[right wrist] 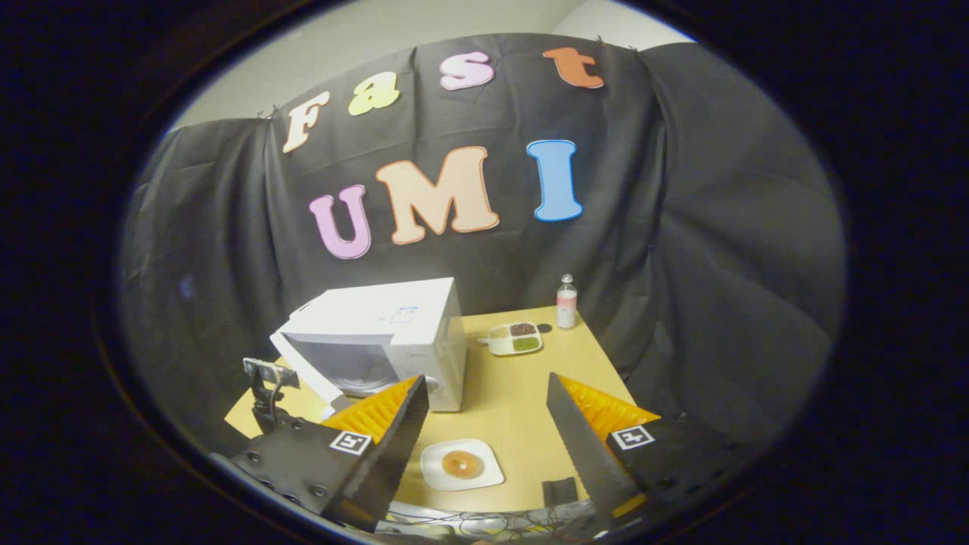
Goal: Open the microwave oven with the left hand, put the food in, and close the microwave oven.
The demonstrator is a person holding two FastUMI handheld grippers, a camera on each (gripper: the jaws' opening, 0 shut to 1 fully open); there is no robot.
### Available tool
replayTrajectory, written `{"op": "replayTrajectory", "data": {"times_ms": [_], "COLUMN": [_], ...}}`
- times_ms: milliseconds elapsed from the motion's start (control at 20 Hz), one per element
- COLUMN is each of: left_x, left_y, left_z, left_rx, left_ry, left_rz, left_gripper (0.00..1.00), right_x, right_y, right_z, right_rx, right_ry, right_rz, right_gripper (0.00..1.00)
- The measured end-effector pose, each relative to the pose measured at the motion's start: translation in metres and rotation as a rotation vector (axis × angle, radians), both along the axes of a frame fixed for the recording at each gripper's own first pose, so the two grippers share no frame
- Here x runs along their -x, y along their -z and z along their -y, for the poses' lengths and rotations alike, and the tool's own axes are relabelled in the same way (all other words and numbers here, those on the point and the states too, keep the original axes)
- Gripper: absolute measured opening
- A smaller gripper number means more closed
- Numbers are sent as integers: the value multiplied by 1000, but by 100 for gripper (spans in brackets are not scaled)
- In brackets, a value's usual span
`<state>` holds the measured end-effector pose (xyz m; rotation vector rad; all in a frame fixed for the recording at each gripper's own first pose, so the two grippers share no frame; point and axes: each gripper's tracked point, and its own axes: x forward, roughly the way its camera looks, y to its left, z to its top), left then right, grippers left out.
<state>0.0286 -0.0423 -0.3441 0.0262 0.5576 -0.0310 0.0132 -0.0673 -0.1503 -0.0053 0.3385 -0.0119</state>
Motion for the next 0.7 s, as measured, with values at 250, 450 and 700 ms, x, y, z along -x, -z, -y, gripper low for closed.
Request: {"op": "replayTrajectory", "data": {"times_ms": [250,450,700], "left_x": [26,47,76], "left_y": [-2,-11,-16], "left_z": [-19,-42,-78], "left_rx": [71,84,90], "left_ry": [-48,-80,-133], "left_rz": [-17,-5,-19], "left_gripper": [21,36,85], "right_x": [-2,-8,-13], "right_y": [11,18,28], "right_z": [-18,-34,-58], "right_rx": [2,15,18], "right_ry": [-42,-71,-113], "right_rz": [-23,-35,-52], "right_gripper": [92,99,98]}}
